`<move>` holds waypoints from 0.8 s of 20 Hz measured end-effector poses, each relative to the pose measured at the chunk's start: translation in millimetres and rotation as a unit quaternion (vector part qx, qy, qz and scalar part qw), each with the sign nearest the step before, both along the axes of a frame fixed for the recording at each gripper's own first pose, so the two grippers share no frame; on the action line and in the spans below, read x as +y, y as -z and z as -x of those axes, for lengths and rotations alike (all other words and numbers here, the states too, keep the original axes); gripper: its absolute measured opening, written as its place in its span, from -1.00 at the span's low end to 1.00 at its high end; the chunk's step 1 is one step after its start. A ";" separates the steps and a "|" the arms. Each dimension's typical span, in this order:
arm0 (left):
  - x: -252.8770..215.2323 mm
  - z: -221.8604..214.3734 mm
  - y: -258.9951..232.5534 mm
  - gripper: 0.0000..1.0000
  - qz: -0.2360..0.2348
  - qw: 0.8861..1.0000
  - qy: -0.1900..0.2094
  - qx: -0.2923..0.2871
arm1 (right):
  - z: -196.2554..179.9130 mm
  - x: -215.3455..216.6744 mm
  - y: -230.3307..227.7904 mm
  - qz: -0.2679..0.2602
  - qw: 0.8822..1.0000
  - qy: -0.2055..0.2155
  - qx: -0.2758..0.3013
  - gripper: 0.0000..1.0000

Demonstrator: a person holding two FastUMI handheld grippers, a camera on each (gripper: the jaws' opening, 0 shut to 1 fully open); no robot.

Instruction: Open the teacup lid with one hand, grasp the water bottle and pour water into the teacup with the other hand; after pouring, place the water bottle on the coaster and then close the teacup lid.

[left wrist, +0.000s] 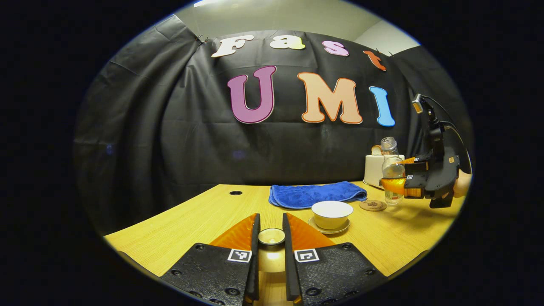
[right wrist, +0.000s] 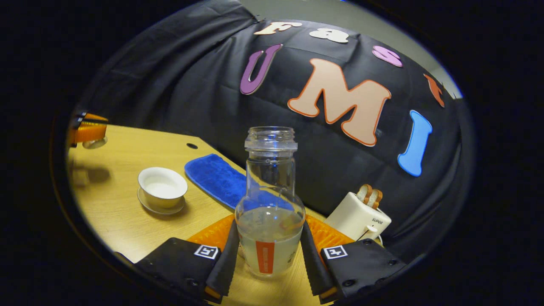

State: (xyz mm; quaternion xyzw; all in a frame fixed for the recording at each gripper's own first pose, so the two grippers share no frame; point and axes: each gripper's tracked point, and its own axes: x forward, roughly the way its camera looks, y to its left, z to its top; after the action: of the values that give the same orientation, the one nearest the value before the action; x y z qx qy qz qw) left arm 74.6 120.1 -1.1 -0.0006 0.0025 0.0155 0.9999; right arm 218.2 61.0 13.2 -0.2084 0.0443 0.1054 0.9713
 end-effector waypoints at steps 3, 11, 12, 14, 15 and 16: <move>0.9 0.7 -0.2 -0.56 0.000 1.000 -0.002 0.000 | -21.3 -7.2 -6.5 -0.104 0.994 0.008 0.007 0.48; 1.0 0.5 -0.2 -0.56 0.001 1.000 -0.002 0.001 | -65.2 -24.3 19.8 -0.201 0.978 0.048 0.026 0.48; 0.9 0.6 0.2 -0.56 0.001 1.000 -0.002 0.000 | -66.8 -24.4 22.8 -0.207 0.977 0.050 0.029 0.48; 0.8 0.6 0.3 -0.56 0.001 1.000 -0.002 0.000 | -69.5 -23.9 26.8 -0.221 0.973 0.053 0.035 0.49; 0.5 0.3 0.2 -0.56 0.001 1.000 -0.002 0.000 | -71.4 -24.0 28.9 -0.225 0.972 0.055 0.036 0.49; 0.6 0.4 0.5 -0.56 0.001 1.000 -0.002 0.000 | -72.5 -25.0 27.3 -0.223 0.972 0.057 0.034 0.48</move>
State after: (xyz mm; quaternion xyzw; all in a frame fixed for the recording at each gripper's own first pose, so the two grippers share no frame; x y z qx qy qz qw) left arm 74.2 120.7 -1.6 -0.0014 0.0026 0.0175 0.9998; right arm 290.6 36.0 -14.1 0.0204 0.0639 0.0645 0.9957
